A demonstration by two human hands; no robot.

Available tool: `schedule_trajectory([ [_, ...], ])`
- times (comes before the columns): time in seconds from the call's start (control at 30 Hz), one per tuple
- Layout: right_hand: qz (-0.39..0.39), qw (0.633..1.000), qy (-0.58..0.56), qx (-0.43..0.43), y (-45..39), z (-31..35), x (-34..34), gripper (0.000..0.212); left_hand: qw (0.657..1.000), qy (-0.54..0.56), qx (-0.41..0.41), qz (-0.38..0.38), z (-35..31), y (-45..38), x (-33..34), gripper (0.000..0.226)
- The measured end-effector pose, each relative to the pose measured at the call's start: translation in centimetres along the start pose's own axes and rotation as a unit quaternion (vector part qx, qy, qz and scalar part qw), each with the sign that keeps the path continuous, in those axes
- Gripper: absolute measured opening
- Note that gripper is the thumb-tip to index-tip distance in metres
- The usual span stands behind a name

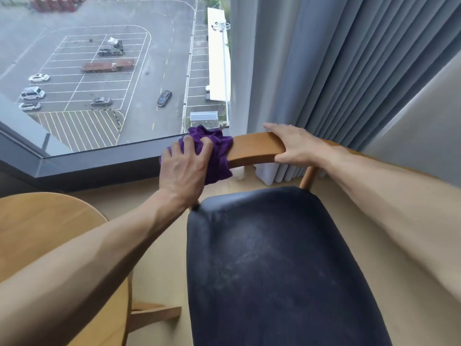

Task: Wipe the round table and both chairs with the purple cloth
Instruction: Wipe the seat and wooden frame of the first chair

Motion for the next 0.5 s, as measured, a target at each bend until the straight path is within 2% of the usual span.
schedule_trajectory([
  [0.07, 0.001, 0.997, -0.077, 0.028, -0.1, -0.3, -0.6, 0.073, 1.000, 0.002, -0.012, -0.013, -1.4, -0.7, -0.6, 0.060],
  [0.23, -0.031, 0.988, -0.151, 0.034, -0.1, -0.1, -1.1, 0.052, 0.994, 0.045, -0.002, -0.103, -5.3, -2.6, -2.7, 0.053],
  [0.37, -0.056, 0.964, -0.258, 0.012, 0.4, 0.4, -1.2, 0.046, 0.989, 0.070, 0.041, -0.123, -9.8, -4.2, -4.6, 0.057],
  [0.5, -0.078, 0.968, -0.237, 0.034, 0.4, -0.2, -1.3, 0.054, 0.982, 0.044, 0.077, -0.169, -8.2, -3.2, -3.9, 0.058],
])
Point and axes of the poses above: each hand's wrist, its own y-axis away from the middle knuckle, its own x-axis out of the palm, z = x × y, the point moved 5 cm from there along -y, towards the middle knuckle, and after that the axes turned 15 degrees about -y, right-handed, at the moved point
